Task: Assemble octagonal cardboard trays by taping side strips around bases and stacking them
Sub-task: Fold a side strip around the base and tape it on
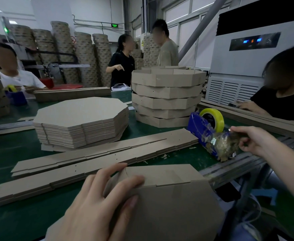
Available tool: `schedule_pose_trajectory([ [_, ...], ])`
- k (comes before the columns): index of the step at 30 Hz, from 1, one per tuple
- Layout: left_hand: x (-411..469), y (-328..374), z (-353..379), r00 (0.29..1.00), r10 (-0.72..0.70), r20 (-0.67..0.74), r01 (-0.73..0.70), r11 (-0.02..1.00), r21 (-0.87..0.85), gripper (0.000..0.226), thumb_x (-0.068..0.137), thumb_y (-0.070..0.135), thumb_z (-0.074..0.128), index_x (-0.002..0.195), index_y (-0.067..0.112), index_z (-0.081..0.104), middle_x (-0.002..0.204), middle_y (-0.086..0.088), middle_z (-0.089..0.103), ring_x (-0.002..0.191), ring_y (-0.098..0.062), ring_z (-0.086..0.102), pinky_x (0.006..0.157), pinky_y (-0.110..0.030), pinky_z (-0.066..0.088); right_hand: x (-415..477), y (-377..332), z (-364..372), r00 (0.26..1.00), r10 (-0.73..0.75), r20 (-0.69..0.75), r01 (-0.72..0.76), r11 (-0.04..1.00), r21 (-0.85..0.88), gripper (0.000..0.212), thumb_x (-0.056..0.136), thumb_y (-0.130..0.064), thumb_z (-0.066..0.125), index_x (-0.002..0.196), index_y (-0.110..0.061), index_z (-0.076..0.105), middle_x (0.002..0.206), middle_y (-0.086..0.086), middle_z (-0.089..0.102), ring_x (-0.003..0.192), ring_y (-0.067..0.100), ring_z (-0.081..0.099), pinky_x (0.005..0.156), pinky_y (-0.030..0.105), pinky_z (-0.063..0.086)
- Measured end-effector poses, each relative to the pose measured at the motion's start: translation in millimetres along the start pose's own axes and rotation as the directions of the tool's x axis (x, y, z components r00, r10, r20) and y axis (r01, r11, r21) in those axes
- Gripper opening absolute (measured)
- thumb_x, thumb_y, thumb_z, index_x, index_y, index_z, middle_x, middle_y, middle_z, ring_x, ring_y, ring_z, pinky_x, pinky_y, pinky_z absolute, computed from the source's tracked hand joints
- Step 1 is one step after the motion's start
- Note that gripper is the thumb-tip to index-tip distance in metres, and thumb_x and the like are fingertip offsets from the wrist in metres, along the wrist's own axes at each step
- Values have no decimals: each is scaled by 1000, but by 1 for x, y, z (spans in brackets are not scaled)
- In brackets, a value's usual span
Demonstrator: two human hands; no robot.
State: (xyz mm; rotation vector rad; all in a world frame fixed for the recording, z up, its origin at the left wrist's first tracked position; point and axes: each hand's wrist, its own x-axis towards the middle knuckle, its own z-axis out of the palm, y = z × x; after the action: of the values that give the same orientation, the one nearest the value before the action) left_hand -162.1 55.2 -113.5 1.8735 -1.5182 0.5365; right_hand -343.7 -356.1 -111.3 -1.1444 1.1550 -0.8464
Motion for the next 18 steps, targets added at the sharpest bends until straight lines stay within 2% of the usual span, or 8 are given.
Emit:
schedule_pose_trajectory([
  [4, 2, 0, 0, 1000, -1, 0, 1, 1000, 3, 29, 83, 46, 43, 109, 52, 54, 121, 17, 55, 90, -2, 48, 51, -28, 53, 1, -2, -2, 999, 14, 39, -14, 1000, 13, 5, 85, -17, 67, 85, -12, 67, 80, -1, 59, 57, 5, 30, 58, 20, 32],
  [7, 3, 1, 2, 1000, -10, -5, 10, 1000, 8, 29, 83, 46, 43, 109, 52, 55, 121, 16, 56, 92, -3, 49, 53, -29, 53, -1, -5, -4, 998, -10, 62, 9, 1000, 28, 8, 85, -20, 66, 84, -12, 68, 74, -4, 51, 58, 6, 31, 59, 23, 33],
  [11, 3, 1, 2, 1000, -24, -4, 24, 1000, 10, 28, 84, 46, 43, 109, 51, 56, 120, 15, 57, 93, -4, 50, 53, -30, 53, -3, 6, -6, 988, -132, 79, 117, 979, 166, 9, 87, -14, 59, 80, -12, 63, 75, -6, 51, 59, 6, 33, 61, 23, 32],
  [13, 3, 1, 1, 999, -32, 4, 32, 999, 9, 28, 87, 51, 39, 109, 52, 56, 120, 17, 56, 92, -3, 49, 54, -29, 52, -4, 17, -9, 972, -223, 78, 193, 940, 282, 17, 89, -9, 52, 73, -12, 58, 72, -3, 50, 60, 7, 36, 63, 24, 32],
  [16, 4, 1, 1, 999, -40, 5, 40, 999, 9, 28, 87, 52, 39, 110, 53, 56, 121, 18, 55, 95, -2, 49, 54, -30, 53, -9, 32, -14, 954, -298, 44, 245, 852, 463, 44, 89, -1, 41, 50, -16, 52, 54, -3, 45, 57, 10, 39, 70, 27, 37],
  [18, 5, 2, 0, 999, -46, 13, 46, 999, 7, 29, 84, 49, 42, 110, 53, 56, 121, 17, 55, 96, -3, 50, 54, -31, 53, -12, 39, -14, 944, -330, 23, 275, 819, 504, 54, 89, 1, 36, 42, -18, 51, 47, -4, 45, 56, 11, 42, 76, 29, 42],
])
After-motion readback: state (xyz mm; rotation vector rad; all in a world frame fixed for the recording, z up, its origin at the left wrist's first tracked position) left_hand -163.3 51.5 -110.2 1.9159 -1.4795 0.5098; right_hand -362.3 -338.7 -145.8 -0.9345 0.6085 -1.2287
